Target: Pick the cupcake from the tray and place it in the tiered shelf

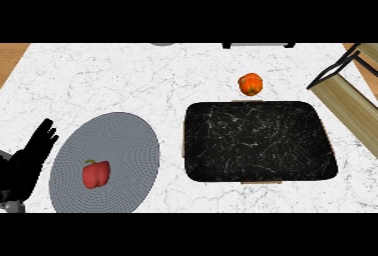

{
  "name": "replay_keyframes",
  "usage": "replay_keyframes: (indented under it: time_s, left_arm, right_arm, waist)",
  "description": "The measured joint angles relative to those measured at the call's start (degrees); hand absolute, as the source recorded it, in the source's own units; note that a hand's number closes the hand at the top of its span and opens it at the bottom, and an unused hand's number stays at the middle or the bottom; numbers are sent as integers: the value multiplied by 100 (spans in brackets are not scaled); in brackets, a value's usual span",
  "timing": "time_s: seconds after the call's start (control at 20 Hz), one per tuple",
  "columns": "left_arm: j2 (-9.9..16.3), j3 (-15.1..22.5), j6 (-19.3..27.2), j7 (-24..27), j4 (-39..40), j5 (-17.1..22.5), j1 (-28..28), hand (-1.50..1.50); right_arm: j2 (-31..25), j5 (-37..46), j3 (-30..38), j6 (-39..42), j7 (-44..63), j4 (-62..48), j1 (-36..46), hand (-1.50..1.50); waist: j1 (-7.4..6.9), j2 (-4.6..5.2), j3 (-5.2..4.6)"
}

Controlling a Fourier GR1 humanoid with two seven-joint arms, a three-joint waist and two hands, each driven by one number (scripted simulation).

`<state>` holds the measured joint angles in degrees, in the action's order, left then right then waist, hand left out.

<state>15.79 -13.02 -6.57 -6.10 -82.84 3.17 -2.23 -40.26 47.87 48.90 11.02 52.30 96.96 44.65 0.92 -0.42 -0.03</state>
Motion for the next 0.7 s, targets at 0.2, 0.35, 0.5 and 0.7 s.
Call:
replay_keyframes:
  time_s: [0.2, 0.35, 0.5, 0.7]
  left_arm:
    - [2, -27, 18, 75, 37, -49, -69, 0]
    - [39, -105, 46, 19, 11, -23, -70, 0]
    - [11, -127, 81, 39, 9, -38, -156, 0]
    - [39, -226, 101, 41, -25, -8, -286, 0]
  right_arm:
    - [-396, -310, 394, 622, 412, 929, -96, -150]
    - [-664, -602, 931, 1128, 504, 1463, -289, -150]
    - [-853, -930, 1419, 1648, 562, 1864, -419, -150]
    - [-1169, -1463, 2055, 2357, 502, 2108, -480, -150]
  waist:
    - [58, -22, -4]
    - [151, -52, -4]
    - [240, -88, -8]
    - [394, -159, -13]
